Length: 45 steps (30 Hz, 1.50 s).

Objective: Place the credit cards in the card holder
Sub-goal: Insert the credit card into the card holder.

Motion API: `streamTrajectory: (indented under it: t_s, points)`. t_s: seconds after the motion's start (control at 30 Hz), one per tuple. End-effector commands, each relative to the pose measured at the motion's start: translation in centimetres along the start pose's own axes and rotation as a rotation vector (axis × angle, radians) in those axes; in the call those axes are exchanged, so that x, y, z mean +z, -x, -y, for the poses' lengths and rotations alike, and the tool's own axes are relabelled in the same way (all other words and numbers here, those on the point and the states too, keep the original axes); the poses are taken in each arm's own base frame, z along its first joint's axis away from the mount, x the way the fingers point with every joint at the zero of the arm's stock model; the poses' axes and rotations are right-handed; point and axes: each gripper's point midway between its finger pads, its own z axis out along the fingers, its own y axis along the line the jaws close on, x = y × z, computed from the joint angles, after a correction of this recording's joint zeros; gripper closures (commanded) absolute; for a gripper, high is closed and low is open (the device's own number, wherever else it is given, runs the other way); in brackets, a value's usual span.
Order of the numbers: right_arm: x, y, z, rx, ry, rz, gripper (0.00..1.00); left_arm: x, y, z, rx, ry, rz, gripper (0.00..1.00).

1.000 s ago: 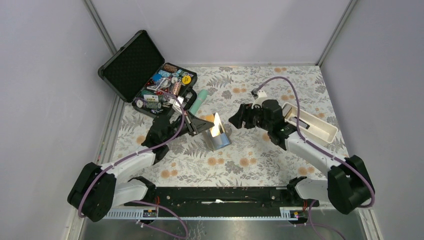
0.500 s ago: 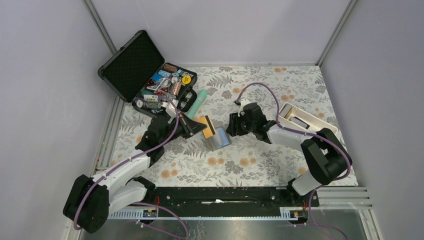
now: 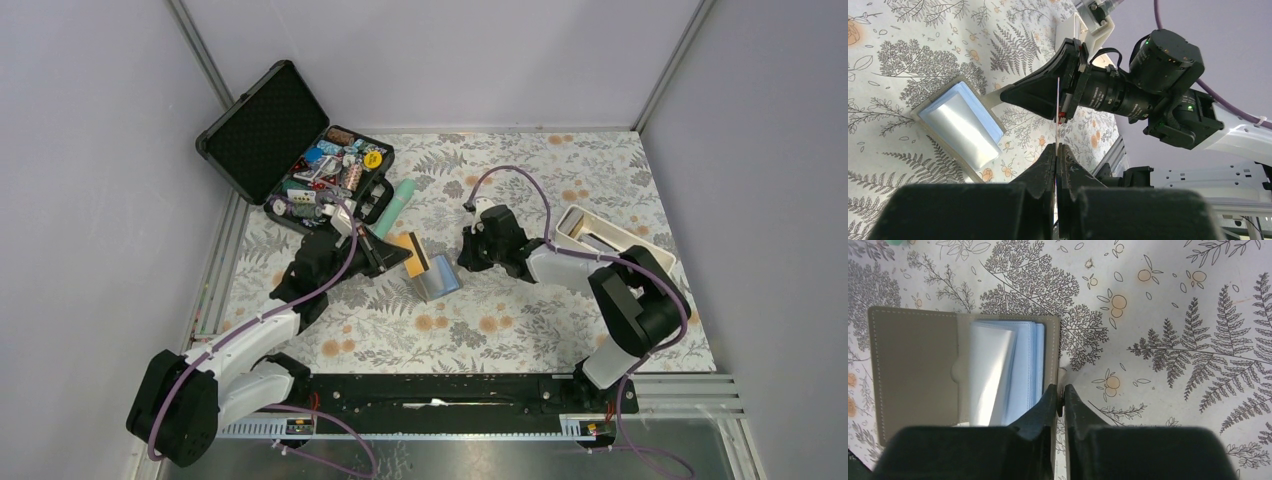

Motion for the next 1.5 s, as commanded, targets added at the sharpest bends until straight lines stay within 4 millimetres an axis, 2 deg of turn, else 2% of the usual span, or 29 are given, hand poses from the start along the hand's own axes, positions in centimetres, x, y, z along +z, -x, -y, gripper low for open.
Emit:
streamTrajectory:
  t_s: [0.0, 0.2, 0.27, 0.4, 0.5, 0.6, 0.73, 0.9, 1.13, 1.47]
  points:
    - [-1.3, 3.9, -1.8, -0.035, 0.034, 0.102, 0.98, -0.2, 1.3, 2.2, 0.06, -0.063, 0.019, 1.0]
    - [-5.5, 5.9, -3.4, -0.028, 0.06, 0.164, 1.0, 0.3, 1.7, 3.1, 0.058, -0.081, 0.005, 1.0]
    - [-6.4, 5.9, -3.6, -0.019, 0.063, 0.171, 1.0, 0.8, 1.7, 3.9, 0.049, -0.111, 0.003, 1.0]
    - [-7.0, 5.1, -3.5, -0.005, 0.061, 0.171, 1.0, 2.5, 0.2, 5.2, 0.035, -0.155, -0.038, 1.0]
    - [-6.8, 4.5, -2.9, 0.0, 0.036, 0.162, 1.0, 3.6, -1.3, 5.2, -0.006, -0.169, -0.075, 1.0]
    - [-6.7, 4.0, -2.5, 0.0, 0.025, 0.154, 1.0, 4.1, -2.2, 4.3, -0.042, -0.162, -0.083, 1.0]
    - [-6.2, 3.5, -2.0, 0.004, 0.005, 0.15, 1.0, 4.8, -3.0, 2.1, -0.071, -0.095, -0.08, 1.0]
    - [-5.7, 3.1, -1.5, 0.01, -0.012, 0.142, 1.0, 5.5, -3.2, 0.1, -0.075, -0.023, -0.069, 1.0]
    - [-5.6, 3.0, -1.4, 0.012, -0.014, 0.145, 1.0, 7.4, -3.9, -0.7, -0.054, 0.011, -0.106, 1.0]
    - [-5.8, 3.3, -1.2, 0.001, -0.026, 0.152, 1.0, 8.6, -4.3, -3.9, -0.008, 0.132, -0.124, 1.0]
